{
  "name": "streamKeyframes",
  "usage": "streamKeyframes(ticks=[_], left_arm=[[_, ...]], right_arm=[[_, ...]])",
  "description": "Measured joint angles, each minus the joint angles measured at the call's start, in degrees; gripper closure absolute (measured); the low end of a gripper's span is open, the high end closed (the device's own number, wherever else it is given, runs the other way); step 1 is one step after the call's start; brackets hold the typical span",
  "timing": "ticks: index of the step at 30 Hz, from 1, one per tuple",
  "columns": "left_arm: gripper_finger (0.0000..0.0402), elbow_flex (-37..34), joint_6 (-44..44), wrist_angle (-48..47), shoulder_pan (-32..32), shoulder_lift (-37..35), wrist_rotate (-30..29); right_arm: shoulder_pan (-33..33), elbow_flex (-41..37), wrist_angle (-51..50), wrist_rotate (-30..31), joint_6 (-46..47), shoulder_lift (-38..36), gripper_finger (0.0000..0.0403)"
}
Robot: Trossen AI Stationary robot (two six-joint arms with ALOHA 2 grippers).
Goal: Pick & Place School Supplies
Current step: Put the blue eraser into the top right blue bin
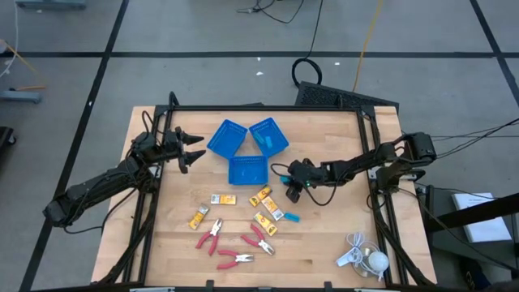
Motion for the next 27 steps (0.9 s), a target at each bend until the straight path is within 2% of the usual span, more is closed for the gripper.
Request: streamKeyframes(ticks=[8, 21, 27], left_arm=[[0.0107, 0.0, 0.0, 0.0, 0.0, 0.0, 0.0], [0.0107, 0.0, 0.0, 0.0, 0.0, 0.0, 0.0], [0.0107, 0.0, 0.0, 0.0, 0.0, 0.0, 0.0]], right_arm=[[-0.9, 0.0, 1.9, 5.9, -4.4, 0.0, 0.0312], [-5.2, 0.0, 20.4, 6.0, -15.6, 0.0, 0.0312], [-8.5, 0.0, 26.4, 6.0, -17.1, 0.0, 0.0312]])
